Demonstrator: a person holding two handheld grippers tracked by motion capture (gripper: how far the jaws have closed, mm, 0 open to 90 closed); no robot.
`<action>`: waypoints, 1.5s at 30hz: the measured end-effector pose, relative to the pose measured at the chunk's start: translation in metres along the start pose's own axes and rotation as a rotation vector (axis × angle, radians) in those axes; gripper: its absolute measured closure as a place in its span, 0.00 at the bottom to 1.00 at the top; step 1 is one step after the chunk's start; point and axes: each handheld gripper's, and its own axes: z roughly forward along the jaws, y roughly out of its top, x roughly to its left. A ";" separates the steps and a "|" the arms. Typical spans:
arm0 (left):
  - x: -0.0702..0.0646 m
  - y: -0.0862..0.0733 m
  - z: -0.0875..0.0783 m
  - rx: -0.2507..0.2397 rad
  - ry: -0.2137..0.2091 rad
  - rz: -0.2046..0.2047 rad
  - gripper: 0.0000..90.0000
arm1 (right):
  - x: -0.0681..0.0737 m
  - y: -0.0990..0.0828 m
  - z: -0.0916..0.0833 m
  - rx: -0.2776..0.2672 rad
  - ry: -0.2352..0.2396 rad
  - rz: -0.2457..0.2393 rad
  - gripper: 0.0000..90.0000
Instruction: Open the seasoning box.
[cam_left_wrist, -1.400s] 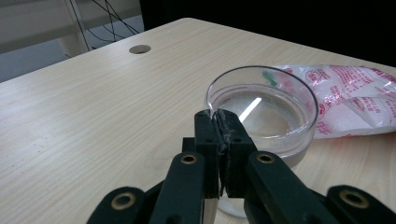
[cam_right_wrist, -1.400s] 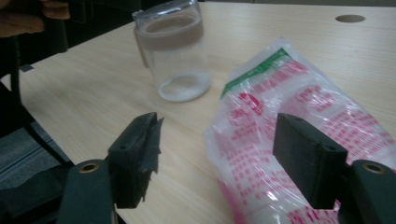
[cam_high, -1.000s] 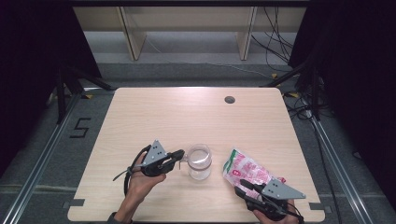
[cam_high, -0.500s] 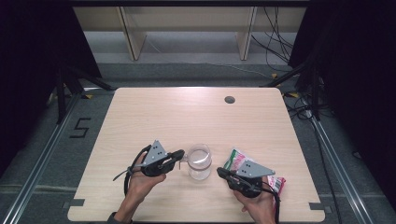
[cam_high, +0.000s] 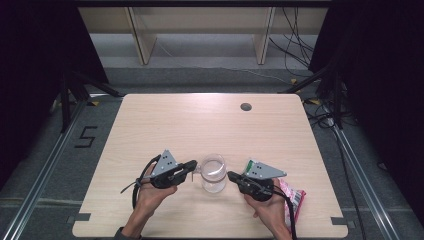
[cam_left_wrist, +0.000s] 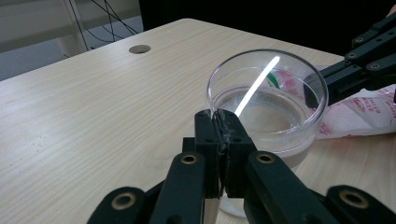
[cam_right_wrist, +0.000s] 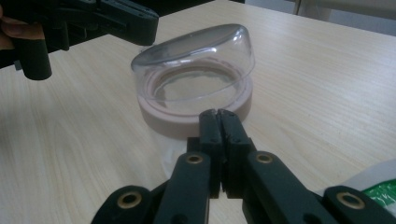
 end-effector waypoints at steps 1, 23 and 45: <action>0.000 0.000 0.000 0.000 0.000 0.000 0.97 | 0.000 0.000 0.000 0.000 0.000 0.000 1.00; 0.000 -0.010 -0.022 0.081 -0.007 0.064 0.46 | 0.011 0.026 0.006 -0.032 0.021 -0.078 0.98; 0.003 -0.033 -0.039 0.072 0.068 0.001 0.34 | 0.033 0.045 0.022 -0.062 0.050 -0.117 0.95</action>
